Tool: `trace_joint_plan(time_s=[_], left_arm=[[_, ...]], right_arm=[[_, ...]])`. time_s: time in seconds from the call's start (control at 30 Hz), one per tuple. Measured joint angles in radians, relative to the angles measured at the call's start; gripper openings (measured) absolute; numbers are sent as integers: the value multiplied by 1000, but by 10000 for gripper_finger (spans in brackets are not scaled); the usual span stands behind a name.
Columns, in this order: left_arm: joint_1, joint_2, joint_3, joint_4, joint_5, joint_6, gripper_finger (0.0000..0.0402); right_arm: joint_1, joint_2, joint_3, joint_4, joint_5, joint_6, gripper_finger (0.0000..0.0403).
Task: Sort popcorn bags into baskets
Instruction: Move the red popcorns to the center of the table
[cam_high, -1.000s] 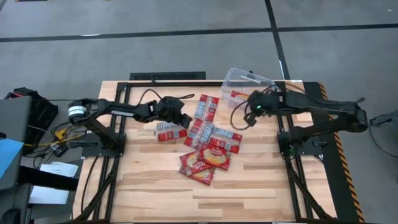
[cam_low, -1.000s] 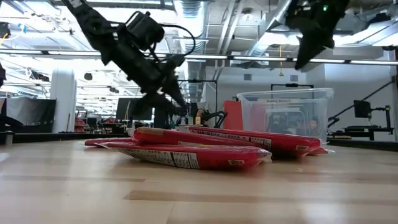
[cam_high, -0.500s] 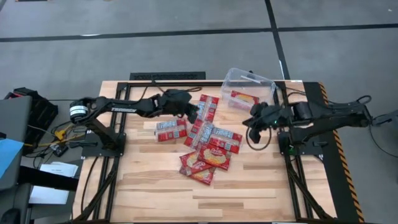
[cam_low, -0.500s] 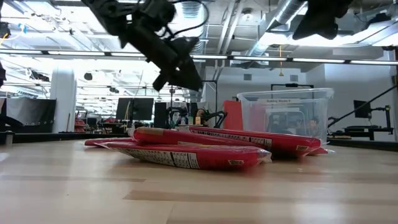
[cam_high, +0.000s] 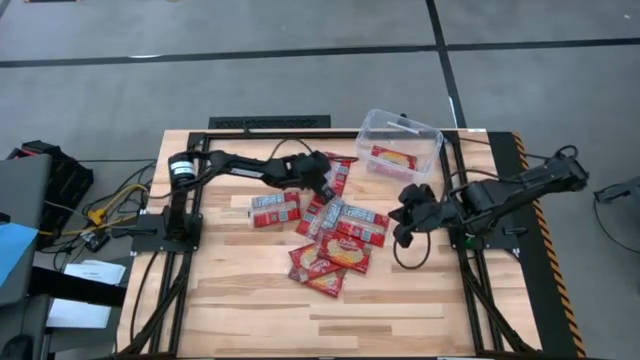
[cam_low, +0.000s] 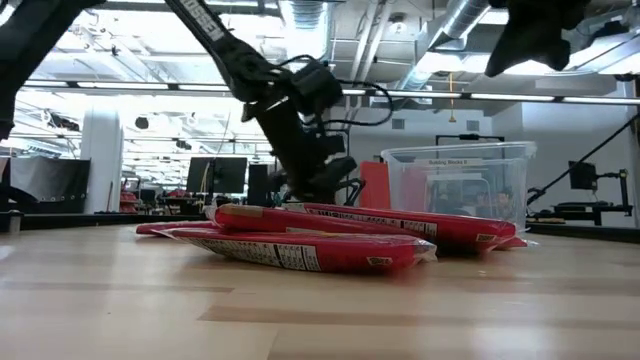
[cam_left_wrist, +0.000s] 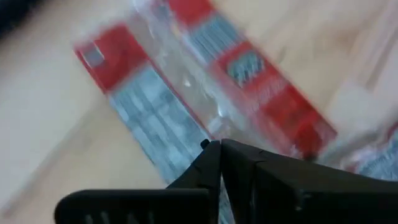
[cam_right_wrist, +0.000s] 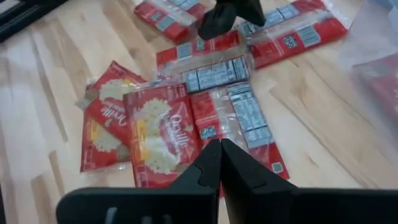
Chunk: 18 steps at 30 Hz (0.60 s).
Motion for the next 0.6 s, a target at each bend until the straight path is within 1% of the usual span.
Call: trace_joint_plan(time_s=[0.07, 0.27, 0.4, 0.43, 0.5, 0.6], left_arm=[[-15, 34, 13, -25, 32, -12, 1], [-95, 116, 25, 61, 344, -90, 0], [-173, 159, 26, 86, 550, -176, 0], [-195, 161, 25, 88, 572, -181, 0], [-235, 158, 23, 95, 575, -182, 0], [-263, 127, 34, 78, 512, -186, 0]], right_arm=[[24, 8, 2, 11, 23, 22, 30], [79, 29, 1, 7, 39, 53, 14], [108, 50, 1, 9, 38, 73, 22], [113, 56, 1, 3, 39, 83, 27], [119, 81, 3, -23, 39, 109, 38], [124, 137, 1, -95, 26, 138, 60]])
